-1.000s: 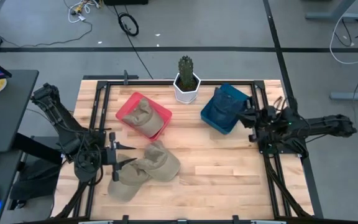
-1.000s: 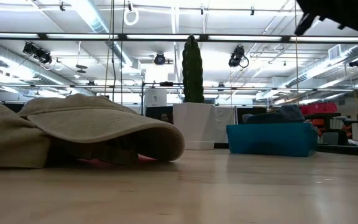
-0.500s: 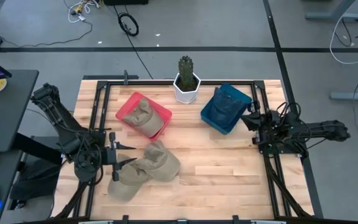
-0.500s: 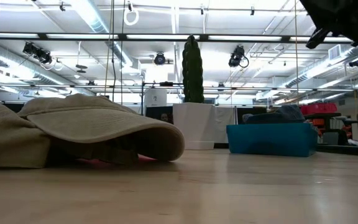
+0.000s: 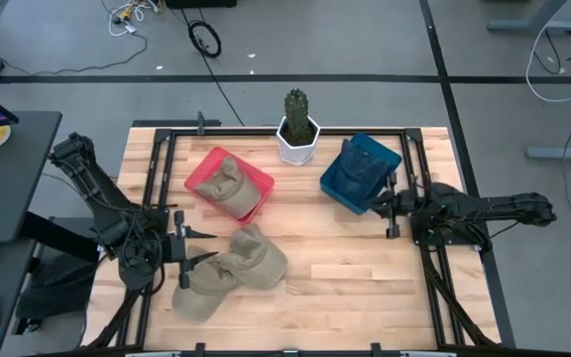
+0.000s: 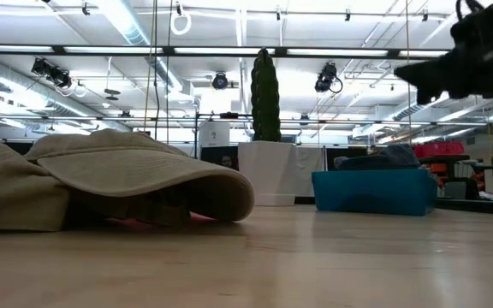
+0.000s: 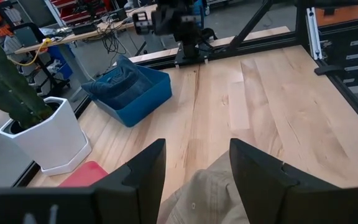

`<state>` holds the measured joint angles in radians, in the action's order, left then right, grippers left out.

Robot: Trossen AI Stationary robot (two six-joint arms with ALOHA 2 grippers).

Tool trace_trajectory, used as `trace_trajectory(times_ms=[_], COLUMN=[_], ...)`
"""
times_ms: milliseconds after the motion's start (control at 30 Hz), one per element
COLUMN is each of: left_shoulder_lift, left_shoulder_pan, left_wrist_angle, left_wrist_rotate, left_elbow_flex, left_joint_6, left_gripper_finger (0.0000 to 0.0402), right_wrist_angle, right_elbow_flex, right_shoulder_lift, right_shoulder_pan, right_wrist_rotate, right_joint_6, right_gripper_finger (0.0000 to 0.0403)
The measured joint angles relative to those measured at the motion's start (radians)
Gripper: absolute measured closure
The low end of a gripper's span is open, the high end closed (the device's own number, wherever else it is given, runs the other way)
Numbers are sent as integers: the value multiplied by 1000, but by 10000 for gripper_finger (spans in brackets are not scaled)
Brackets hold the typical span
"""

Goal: Pick & Place hat
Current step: Put the left brown cap into the red bin

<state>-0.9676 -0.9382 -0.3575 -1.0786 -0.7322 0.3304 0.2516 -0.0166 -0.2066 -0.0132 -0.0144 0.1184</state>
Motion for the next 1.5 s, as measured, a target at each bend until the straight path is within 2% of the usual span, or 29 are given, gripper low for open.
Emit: trace_trajectory(times_ms=[300, 600, 767, 833, 967, 1033, 1133, 1267, 1333, 1500], left_shoulder_lift=[0, 0, -18, -37, -89, -107, -114, -114, -114, -158], left_shoulder_pan=[0, 0, 0, 0, 0, 0, -10, -33, -57, -137], left_wrist_angle=[-2, -7, 57, 161, 400, 466, 461, 406, 391, 298], left_wrist_rotate=[0, 3, 10, 36, 185, 225, 227, 260, 291, 289], left_elbow_flex=[0, 0, 0, 0, 0, -13, -59, -147, -199, -339], left_joint_6=[-1, -1, -11, -82, -331, -442, -516, -524, -526, -576], left_gripper_finger=[220, 220, 220, 220, 220, 220, 220, 220, 220, 220], right_wrist_angle=[-210, -193, -193, -193, -193, -193, -193, -193, -193, -193], right_elbow_flex=[0, -1, -1, -1, -1, -1, -1, -1, -1, -1], right_shoulder_lift=[-5, -12, -12, -12, -12, -12, -12, -12, -12, -12], right_shoulder_pan=[-1, -1, -1, -1, -1, -1, -1, -1, -1, -1], right_wrist_rotate=[-217, -222, -221, -221, -221, -221, -221, -221, -221, -221], right_joint_6=[-5, -10, -111, -135, -137, -137, -136, -138, -137, -137], right_gripper_finger=[394, 394, 394, 394, 394, 394, 394, 394, 394, 394])
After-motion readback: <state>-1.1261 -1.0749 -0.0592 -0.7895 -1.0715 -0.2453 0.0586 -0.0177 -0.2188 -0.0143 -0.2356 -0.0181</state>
